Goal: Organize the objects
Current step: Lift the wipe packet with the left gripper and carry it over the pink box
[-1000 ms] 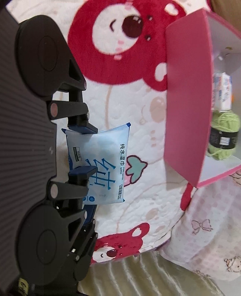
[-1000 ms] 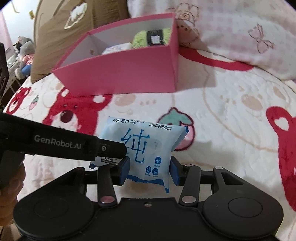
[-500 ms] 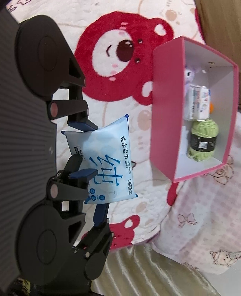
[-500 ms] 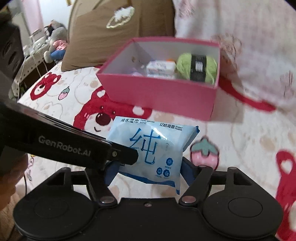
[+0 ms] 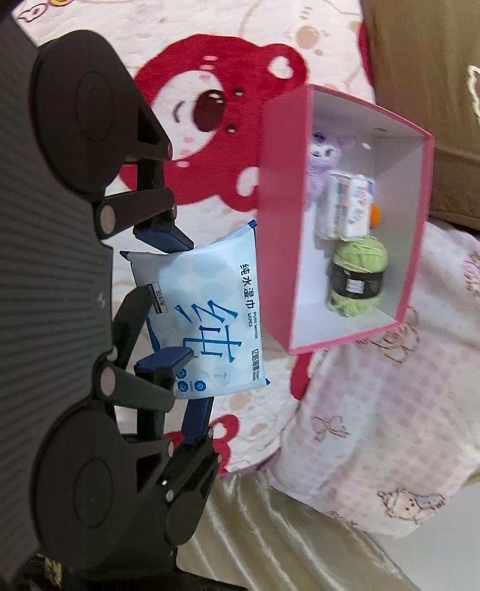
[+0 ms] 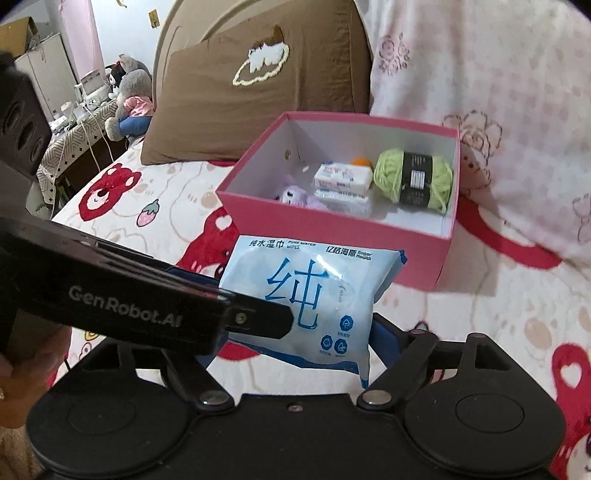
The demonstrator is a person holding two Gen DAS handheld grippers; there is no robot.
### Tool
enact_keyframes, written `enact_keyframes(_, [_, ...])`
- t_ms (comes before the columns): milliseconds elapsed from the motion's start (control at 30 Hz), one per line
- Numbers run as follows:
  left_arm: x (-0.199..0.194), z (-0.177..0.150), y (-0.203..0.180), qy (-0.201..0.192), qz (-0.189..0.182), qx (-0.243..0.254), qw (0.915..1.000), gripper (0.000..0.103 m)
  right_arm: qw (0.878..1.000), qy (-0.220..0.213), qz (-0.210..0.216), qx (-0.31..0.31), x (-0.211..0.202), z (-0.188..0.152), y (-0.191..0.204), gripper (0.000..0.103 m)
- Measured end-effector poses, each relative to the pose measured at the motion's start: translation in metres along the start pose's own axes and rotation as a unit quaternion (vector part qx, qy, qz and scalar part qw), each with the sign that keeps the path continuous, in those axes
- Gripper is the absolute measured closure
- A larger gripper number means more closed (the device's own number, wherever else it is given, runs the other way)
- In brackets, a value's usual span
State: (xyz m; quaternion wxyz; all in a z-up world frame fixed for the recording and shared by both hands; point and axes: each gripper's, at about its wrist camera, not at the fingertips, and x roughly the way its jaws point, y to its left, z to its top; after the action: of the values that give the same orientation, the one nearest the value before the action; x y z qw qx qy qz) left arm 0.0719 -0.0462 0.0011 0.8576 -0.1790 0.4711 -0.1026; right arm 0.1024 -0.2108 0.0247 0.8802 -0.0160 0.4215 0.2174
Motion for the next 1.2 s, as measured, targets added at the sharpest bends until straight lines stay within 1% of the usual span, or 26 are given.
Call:
enact_keyframes(67, [-0.003,0.006,0.001,-0.006,0.003,-0.003,1.0000,0.049,1.000,-0.004,-0.006,-0.002,0.000,0.008,0.000,0.015])
enact_keyframes(133, [-0.006,0.011,0.002,-0.012,0.003,-0.004,0.9999,0.049,1.000,-0.008,-0.003,-0.002,0.000,0.017,-0.001,0.015])
enact_keyframes(300, [-0.015,0.024,0.010,-0.023,-0.011,-0.019,0.9995,0.047,0.999,-0.025,-0.007,-0.024,-0.005,0.038,0.005,0.015])
enact_keyframes(533, [-0.025,0.046,0.005,-0.053,-0.006,0.001,0.9985,0.047,0.998,-0.042,-0.002,-0.050,-0.013,0.064,0.006,0.014])
enact_keyframes(600, [-0.025,0.054,0.004,-0.063,-0.006,0.009,0.9979,0.048,0.997,-0.048,-0.003,-0.055,-0.015,0.071,0.004,0.014])
enact_keyframes(667, [-0.024,0.060,0.003,-0.078,0.004,0.026,0.9966,0.056,0.997,-0.053,-0.001,-0.060,-0.016,0.078,0.000,0.014])
enact_keyframes(700, [-0.023,0.061,0.004,-0.088,0.015,0.036,0.9953,0.058,0.996,-0.055,-0.001,-0.065,-0.015,0.082,-0.002,0.014])
enact_keyframes(767, [-0.019,0.063,0.011,-0.089,0.014,0.026,0.9956,0.058,0.995,-0.060,0.013,-0.079,-0.013,0.085,-0.006,0.014])
enact_keyframes(867, [-0.009,0.067,0.024,-0.082,0.006,0.009,0.9966,0.059,0.995,-0.047,0.030,-0.077,-0.002,0.088,-0.012,0.015])
enact_keyframes(1000, [0.003,0.076,0.035,-0.084,0.012,-0.003,0.9964,0.060,0.995,-0.042,0.031,-0.080,0.011,0.093,-0.019,0.023])
enact_keyframes(1067, [0.009,0.084,0.040,-0.081,0.016,-0.007,0.9965,0.061,0.996,-0.035,0.030,-0.078,0.019,0.097,-0.025,0.036])
enact_keyframes(1100, [0.014,0.088,0.044,-0.074,0.013,-0.013,0.9971,0.061,0.997,-0.032,0.029,-0.071,0.023,0.100,-0.030,0.040])
enact_keyframes(1133, [0.019,0.091,0.046,-0.069,0.009,-0.017,0.9974,0.061,0.997,-0.030,0.029,-0.063,0.027,0.103,-0.035,0.047])
enact_keyframes(1200, [0.032,0.098,0.050,-0.059,0.000,-0.027,0.9979,0.061,0.998,-0.027,0.029,-0.045,0.034,0.109,-0.048,0.053])
